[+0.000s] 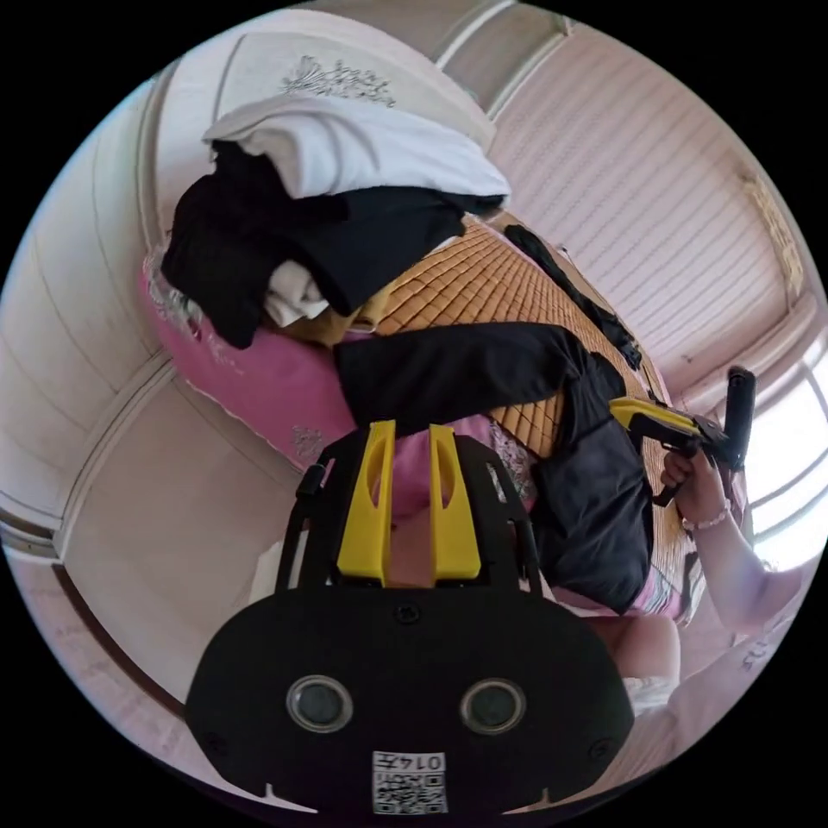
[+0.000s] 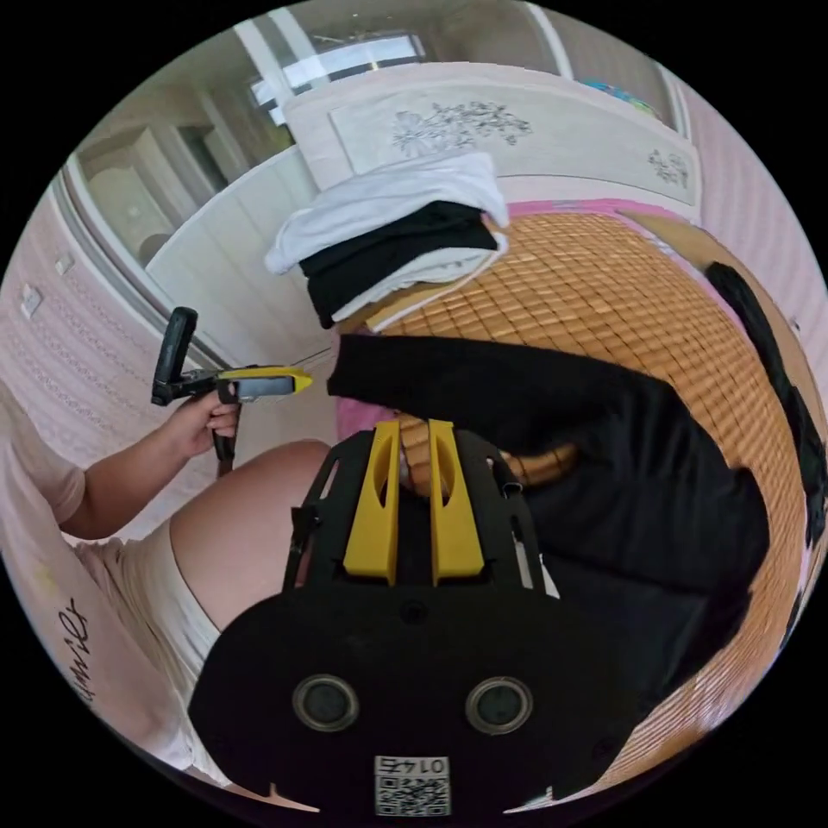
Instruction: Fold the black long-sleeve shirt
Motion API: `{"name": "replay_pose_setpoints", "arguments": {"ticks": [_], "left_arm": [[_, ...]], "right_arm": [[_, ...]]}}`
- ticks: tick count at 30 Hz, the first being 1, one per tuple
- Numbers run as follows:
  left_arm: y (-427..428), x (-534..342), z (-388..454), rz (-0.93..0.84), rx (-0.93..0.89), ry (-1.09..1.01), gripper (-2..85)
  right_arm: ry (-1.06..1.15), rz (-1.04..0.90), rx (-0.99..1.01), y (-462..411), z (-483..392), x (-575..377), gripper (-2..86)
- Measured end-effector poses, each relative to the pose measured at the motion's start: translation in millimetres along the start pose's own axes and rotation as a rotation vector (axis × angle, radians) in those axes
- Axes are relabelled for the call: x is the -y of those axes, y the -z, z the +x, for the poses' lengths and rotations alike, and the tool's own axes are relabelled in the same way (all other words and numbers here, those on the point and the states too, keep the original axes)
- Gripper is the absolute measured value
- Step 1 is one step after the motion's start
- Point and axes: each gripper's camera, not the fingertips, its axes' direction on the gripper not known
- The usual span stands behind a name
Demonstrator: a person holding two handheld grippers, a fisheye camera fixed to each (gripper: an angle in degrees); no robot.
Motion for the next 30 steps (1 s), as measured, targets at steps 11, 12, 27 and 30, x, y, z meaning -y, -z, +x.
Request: {"name": "replay_pose_setpoints", "arguments": {"ticks": [11, 12, 27, 30], "left_arm": [[-21, -5, -41, 0.029, 0.017, 0.108, 9.4], [-22, -5, -42, 0.022, 0.039, 0.096, 9.2], [36, -33, 27, 0.198, -0.21, -0.125, -0.9], [50, -32, 80, 0.25, -0.302, -0.213, -0.9]], "right_arm": [[0.393, -0.252, -0.354, -176, -126, 139, 9.6], [0.397, -0.265, -0.367, -181, -126, 141, 9.8], [0.002, 0.042, 0.024, -20, -27, 87, 0.1], [-0.056, 0.179, -0.018, 62, -5, 50, 0.0]]}}
